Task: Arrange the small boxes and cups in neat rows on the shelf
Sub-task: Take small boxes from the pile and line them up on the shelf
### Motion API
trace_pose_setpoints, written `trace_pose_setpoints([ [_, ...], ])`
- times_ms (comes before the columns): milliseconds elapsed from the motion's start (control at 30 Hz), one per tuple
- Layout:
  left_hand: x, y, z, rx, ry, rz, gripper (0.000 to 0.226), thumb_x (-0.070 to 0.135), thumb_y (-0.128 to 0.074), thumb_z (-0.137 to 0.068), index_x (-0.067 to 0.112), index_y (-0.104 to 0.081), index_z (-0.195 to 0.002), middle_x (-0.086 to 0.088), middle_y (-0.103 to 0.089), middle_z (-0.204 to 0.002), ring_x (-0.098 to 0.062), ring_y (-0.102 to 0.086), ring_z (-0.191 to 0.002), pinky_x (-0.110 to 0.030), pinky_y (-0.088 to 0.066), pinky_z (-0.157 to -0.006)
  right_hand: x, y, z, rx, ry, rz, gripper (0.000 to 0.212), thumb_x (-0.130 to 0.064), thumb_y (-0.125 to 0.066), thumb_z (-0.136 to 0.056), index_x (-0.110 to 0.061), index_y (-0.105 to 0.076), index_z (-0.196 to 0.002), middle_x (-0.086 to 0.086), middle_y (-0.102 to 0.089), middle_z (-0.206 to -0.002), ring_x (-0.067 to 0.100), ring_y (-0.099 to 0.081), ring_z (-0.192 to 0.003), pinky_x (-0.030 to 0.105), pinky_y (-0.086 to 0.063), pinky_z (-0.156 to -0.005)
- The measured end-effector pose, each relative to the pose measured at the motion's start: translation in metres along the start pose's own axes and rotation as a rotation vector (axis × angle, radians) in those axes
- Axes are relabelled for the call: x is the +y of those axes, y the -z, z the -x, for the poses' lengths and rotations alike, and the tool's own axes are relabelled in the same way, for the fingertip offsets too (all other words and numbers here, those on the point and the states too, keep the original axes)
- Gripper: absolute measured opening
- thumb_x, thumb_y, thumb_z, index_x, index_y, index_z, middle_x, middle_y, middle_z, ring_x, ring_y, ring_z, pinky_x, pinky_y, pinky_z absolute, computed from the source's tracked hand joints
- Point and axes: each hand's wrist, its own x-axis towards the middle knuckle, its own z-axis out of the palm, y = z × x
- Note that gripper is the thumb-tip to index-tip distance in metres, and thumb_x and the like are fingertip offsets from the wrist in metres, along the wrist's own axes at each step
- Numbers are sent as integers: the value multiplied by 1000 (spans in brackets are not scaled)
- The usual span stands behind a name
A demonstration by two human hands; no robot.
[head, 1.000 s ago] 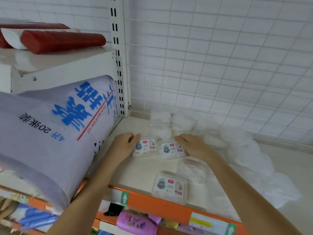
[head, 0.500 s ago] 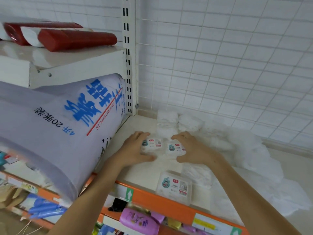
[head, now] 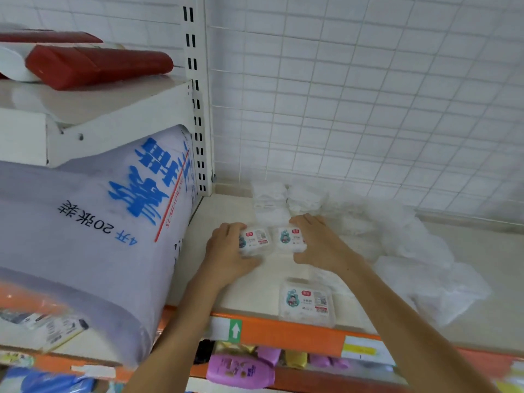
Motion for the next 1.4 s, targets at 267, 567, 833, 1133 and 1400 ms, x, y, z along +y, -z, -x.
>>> trace_pose_setpoints([
  [267, 12, 8, -4, 190, -136, 76, 69, 14, -78, -62, 14, -48, -125, -7, -47, -118, -25, -38, -110, -28, -30, -90, -4, 19, 57, 334, -86, -2, 65, -23, -68, -75, -18, -38, -133, 1, -33, -124, 15, -26, -112, 28, -39, -95],
  [567, 116, -10, 19, -212, -692, 173, 70, 36, -66, -64, 20, -45, -128, 5, -35, -115, -2, -24, -104, -13, -22, -91, 36, 31, 197, 527, -316, -38, 67, -19, -74, -70, -19, -45, -130, -1, -36, -115, 7, -25, -103, 24, -34, -88],
  [833, 245, -120, 93, -453, -986, 174, 66, 44, -52, -58, 7, -55, -113, -9, -53, -105, -15, -40, -95, -20, -32, -83, 80, 24, 394, 591, -745, 4, 73, -34, -74, -67, -19, -44, -131, -1, -38, -116, 10, -25, -106, 24, -28, -86],
  [1133, 353, -232, 207, -703, -1029, 152, 81, 58, -53, -57, 19, -45, -127, 4, -41, -115, -14, -35, -112, -21, -28, -96, 108, 7, 579, 548, -998, -20, 86, -63, -52, -58, -25, -39, -134, -13, -30, -110, 4, -20, -105, 19, -26, -91],
  [1400, 416, -299, 247, -787, -1023, 168, 89, 72, -42, -50, 25, -44, -126, 12, -39, -109, -3, -33, -104, -18, -32, -92, 157, 6, 652, 543, -1077, -53, 92, -72, -39, -49, -34, -35, -133, -24, -24, -104, 5, -22, -106, 9, -26, -80],
])
